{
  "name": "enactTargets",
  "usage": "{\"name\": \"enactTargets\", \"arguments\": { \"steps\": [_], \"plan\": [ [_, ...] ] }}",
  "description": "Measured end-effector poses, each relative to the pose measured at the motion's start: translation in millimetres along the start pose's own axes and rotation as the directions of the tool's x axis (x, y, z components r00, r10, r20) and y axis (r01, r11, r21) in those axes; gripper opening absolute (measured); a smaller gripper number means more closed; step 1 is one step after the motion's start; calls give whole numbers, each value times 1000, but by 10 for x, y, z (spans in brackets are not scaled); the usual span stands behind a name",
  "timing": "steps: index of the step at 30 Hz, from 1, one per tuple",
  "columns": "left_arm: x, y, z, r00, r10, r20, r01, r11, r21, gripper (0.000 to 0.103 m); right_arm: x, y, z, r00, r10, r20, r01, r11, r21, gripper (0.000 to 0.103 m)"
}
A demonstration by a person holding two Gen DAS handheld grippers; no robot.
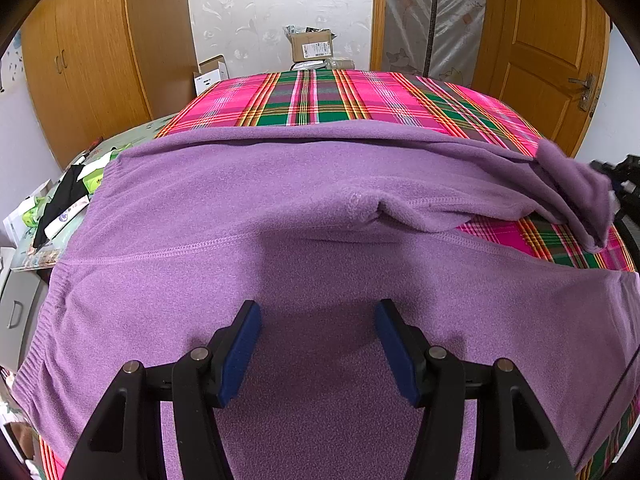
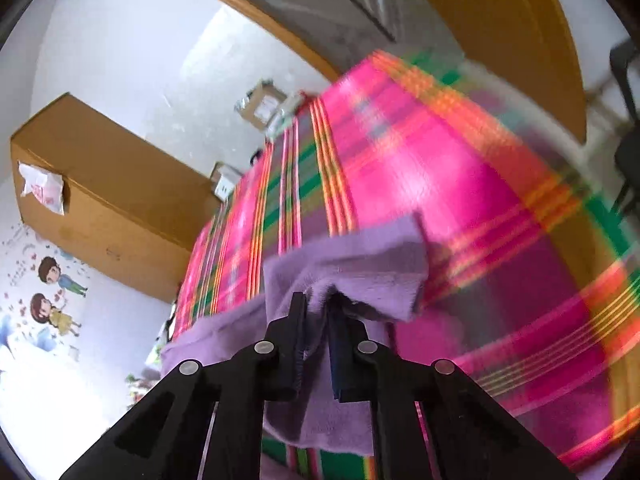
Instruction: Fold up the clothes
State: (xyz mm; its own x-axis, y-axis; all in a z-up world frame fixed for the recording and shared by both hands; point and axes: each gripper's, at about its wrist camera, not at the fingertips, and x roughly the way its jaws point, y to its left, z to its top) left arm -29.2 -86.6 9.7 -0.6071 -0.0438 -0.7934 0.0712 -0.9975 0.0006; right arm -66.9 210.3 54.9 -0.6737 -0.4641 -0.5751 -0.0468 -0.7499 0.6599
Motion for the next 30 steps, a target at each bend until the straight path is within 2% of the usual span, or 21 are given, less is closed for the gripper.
{"name": "enactTargets", "arguments": {
  "steps": [4, 6, 9, 11, 13, 15, 17, 19, 20, 22, 24, 25, 28, 30],
  "plan": [
    [-4, 2, -7, 1000, 0, 0, 0, 1000, 0, 61, -437, -67, 232, 990, -72, 117, 78, 996, -46, 10],
    [-6, 2, -7, 1000, -1, 0, 1, 1000, -1, 61, -729, -174, 366, 968, -150, 199, 162, 986, -47, 10],
    [-9, 6, -6, 1000, -1, 0, 1, 1000, -1, 61, -947, -363, 498, 937, -249, 243, 265, 964, -36, 10],
    [-10, 9, -6, 1000, -2, 0, 2, 1000, -1, 61, -993, -512, 561, 904, -343, 255, 364, 931, -38, 12],
    [-10, 10, -6, 1000, -2, -1, 2, 1000, -1, 61, -897, -704, 592, 882, -437, 177, 448, 893, -26, 20],
    [-10, 10, -6, 1000, -2, -1, 2, 1000, -1, 61, -824, -853, 575, 857, -502, 117, 506, 862, -14, 22],
    [-9, 12, -4, 1000, -2, -1, 2, 1000, -1, 61, -815, -711, 460, 860, -480, 170, 498, 864, -79, 23],
    [-5, 14, -1, 1000, -3, -1, 3, 1000, 0, 61, -640, -351, 342, 896, -397, 200, 438, 865, -247, 30],
    [-2, 14, 1, 1000, -3, -1, 3, 1000, 0, 61, -508, -131, 281, 917, -351, 189, 396, 847, -353, 35],
    [0, 16, 1, 1000, -4, -1, 4, 1000, -1, 61, -249, 233, 189, 945, -294, 144, 325, 799, -506, 36],
    [1, 20, 2, 1000, -6, -2, 6, 1000, -1, 61, 64, 608, 83, 967, -243, 74, 232, 729, -643, 36],
    [1, 23, 3, 1000, -6, -2, 6, 1000, -1, 61, 275, 798, 21, 970, -242, 33, 193, 678, -710, 36],
    [-1, 28, 1, 1000, -9, -2, 9, 1000, -3, 61, 731, 1085, -184, 966, -255, -47, 104, 545, -832, 36],
    [-2, 31, 1, 1000, -10, -2, 10, 1000, -3, 61, 1047, 1141, -214, 955, -281, -92, 54, 473, -879, 36]
  ]
}}
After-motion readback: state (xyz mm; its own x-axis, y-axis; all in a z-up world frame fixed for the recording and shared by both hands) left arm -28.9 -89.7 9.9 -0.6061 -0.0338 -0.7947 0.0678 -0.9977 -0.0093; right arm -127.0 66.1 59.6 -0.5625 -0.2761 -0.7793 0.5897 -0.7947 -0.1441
